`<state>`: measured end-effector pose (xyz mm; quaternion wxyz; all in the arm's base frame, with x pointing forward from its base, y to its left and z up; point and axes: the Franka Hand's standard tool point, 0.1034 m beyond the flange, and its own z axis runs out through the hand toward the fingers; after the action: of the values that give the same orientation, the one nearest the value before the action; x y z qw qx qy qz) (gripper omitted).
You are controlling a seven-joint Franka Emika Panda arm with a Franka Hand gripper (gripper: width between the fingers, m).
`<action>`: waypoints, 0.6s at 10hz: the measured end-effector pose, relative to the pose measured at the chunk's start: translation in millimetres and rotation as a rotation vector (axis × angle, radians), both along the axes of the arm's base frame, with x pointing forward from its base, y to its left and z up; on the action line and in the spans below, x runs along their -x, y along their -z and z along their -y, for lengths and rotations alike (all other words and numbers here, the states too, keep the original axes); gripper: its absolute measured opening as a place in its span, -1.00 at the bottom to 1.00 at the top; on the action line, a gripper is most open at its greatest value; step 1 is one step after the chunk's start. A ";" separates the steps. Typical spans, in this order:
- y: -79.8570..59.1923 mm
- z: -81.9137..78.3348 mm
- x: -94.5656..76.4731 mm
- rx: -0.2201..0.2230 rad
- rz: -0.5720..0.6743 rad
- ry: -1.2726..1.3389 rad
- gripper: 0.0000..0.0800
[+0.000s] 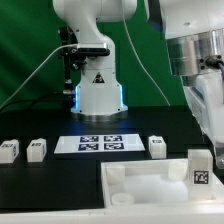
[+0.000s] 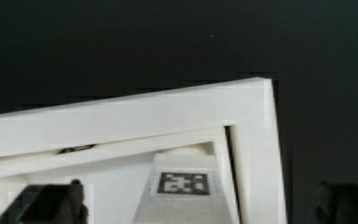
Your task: Assemble one leg
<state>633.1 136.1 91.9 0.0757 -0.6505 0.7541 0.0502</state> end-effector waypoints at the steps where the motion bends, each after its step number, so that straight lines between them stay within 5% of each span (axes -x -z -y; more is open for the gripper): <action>1: 0.1 0.0 0.1 0.000 0.000 0.000 0.62; 6: 0.8 0.1 0.3 0.000 -0.001 -0.001 0.62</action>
Offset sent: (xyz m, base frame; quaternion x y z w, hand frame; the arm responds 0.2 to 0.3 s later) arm 0.0000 0.0000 0.0000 0.0000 0.0000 0.0000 1.0000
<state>632.8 136.0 91.1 0.0752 -0.6509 0.7538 0.0505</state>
